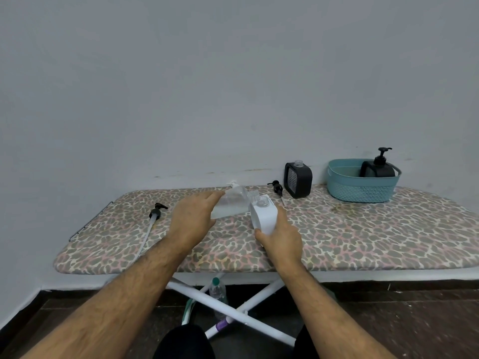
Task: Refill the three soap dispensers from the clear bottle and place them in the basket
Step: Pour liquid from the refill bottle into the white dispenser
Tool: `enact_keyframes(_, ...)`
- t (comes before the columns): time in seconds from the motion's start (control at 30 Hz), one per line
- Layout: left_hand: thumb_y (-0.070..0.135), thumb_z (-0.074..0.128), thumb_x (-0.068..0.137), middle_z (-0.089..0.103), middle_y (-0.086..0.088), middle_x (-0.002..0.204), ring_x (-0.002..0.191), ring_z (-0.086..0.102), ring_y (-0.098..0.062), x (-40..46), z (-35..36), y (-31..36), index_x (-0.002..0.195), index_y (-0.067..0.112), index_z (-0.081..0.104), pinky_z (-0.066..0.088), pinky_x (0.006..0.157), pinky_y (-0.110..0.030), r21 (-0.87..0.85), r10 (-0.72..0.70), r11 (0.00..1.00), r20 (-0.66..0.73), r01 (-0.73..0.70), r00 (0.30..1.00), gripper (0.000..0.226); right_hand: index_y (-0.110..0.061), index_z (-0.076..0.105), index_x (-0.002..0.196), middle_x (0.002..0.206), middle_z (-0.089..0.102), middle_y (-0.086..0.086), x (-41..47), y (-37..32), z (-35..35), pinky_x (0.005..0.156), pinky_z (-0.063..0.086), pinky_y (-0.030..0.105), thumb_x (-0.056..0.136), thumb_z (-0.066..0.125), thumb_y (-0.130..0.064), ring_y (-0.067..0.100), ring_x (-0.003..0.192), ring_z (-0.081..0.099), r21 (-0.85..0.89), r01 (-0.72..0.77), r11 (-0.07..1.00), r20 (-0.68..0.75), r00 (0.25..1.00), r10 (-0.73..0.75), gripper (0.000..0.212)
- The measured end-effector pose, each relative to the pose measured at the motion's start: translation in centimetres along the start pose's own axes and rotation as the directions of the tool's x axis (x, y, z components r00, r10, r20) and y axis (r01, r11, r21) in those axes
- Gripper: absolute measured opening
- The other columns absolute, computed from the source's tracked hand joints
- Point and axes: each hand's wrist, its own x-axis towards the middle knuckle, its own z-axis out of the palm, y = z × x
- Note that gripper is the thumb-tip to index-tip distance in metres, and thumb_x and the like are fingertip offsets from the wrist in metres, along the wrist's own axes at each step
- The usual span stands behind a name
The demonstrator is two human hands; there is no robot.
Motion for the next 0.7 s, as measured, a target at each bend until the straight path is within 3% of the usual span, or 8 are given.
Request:
enact_keyframes(0.4,0.019,0.087,0.07,0.064,0.0,0.131,0.115,0.062,-0.024,0.7,-0.9,0.4,0.137,0.022,0.054,0.05,0.094,-0.04,0.019,0.022,1.0,0.02,-0.022,1.0,0.075,-0.027,0.035,0.145,0.116,0.069,0.003,0.2,0.2,-0.2,0.077,0.052,0.031,0.08,0.076,-0.042,0.024,0.1,0.067,-0.011,-0.015,1.0,0.022,1.0,0.015,0.078)
enact_keyframes(0.7,0.015,0.088,0.068,0.064,-0.001,0.13,0.117,0.062,-0.025,0.9,-1.2,0.5,0.136,0.02,0.056,0.049,0.097,-0.041,0.021,0.033,0.999,0.024,-0.033,0.999,0.075,-0.027,0.036,0.144,0.109,0.07,0.002,0.3,0.3,-0.2,0.068,0.045,0.027,0.08,0.075,-0.042,0.023,0.094,0.067,-0.012,-0.016,1.0,0.029,0.999,0.017,0.076)
